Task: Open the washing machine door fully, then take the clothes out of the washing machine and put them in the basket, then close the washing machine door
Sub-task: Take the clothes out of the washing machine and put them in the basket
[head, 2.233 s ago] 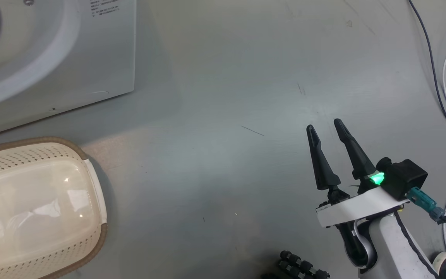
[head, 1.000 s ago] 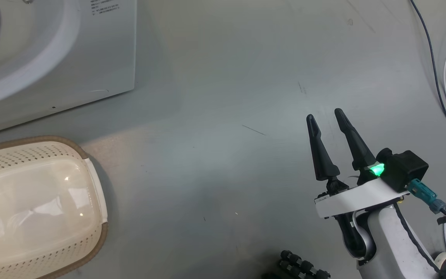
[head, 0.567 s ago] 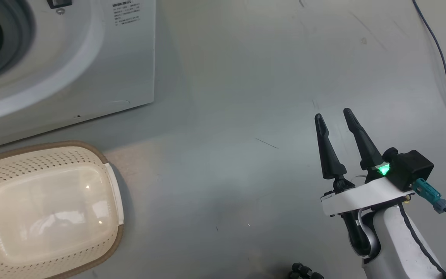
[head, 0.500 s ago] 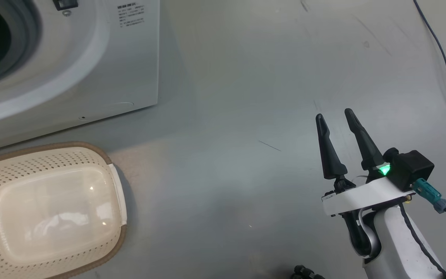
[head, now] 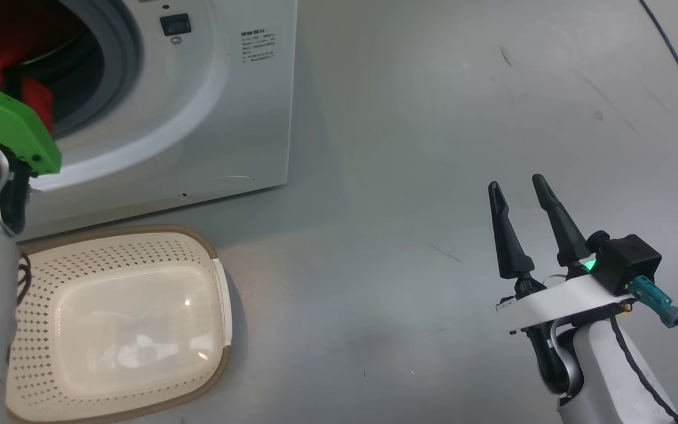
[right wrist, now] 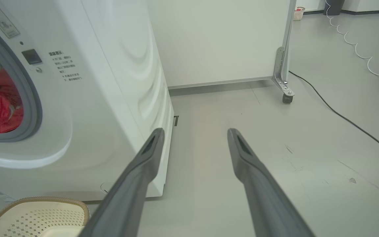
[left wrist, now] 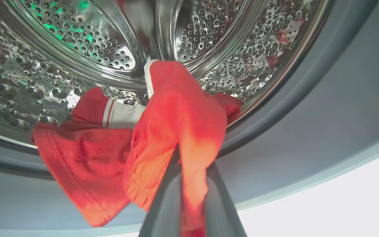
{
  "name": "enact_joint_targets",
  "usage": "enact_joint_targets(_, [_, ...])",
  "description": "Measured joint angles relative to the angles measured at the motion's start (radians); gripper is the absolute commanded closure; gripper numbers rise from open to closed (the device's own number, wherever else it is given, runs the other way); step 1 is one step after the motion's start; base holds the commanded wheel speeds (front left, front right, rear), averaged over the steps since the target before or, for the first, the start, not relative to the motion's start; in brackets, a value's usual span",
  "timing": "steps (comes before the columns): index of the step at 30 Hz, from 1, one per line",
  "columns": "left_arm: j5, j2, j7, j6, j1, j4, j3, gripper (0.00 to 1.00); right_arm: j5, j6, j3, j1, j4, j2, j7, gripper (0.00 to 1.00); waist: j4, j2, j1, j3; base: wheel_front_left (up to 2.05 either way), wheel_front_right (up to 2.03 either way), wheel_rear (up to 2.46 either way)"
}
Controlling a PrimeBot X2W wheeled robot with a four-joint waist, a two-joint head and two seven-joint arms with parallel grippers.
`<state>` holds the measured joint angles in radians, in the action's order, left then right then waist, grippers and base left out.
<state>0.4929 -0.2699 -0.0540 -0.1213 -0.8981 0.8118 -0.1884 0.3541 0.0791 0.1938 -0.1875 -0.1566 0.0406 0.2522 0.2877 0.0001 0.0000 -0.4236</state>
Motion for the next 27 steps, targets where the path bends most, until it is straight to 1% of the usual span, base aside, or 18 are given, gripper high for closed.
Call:
enact_joint_targets(7, [0.010, 0.011, 0.078, -0.003, 0.069, -0.006, -0.035, 1.00, -0.007, 0.007, -0.011, 0.028, -0.016, 0.004, 0.000, 0.00, -0.039, 0.0000, 0.0000, 0.055, 0.00, 0.00, 0.00])
enact_joint_targets(11, [0.030, 0.034, 0.112, -0.003, 0.120, -0.020, -0.066, 1.00, -0.013, 0.010, -0.014, 0.040, -0.026, 0.005, 0.000, 0.00, -0.058, 0.0000, 0.0000, 0.089, 0.00, 0.00, 0.00])
enact_joint_targets(14, [0.034, 0.041, 0.131, -0.003, 0.145, -0.028, -0.080, 1.00, -0.014, 0.011, -0.019, 0.049, -0.027, 0.007, 0.000, 0.00, -0.068, 0.0000, 0.0000, 0.105, 0.00, 0.00, 0.00])
enact_joint_targets(27, [0.067, 0.035, 0.267, -0.003, 0.245, -0.126, -0.128, 1.00, -0.022, 0.017, -0.038, 0.097, -0.039, 0.012, 0.000, 0.00, -0.132, 0.0000, 0.0000, 0.194, 0.00, 0.00, 0.00])
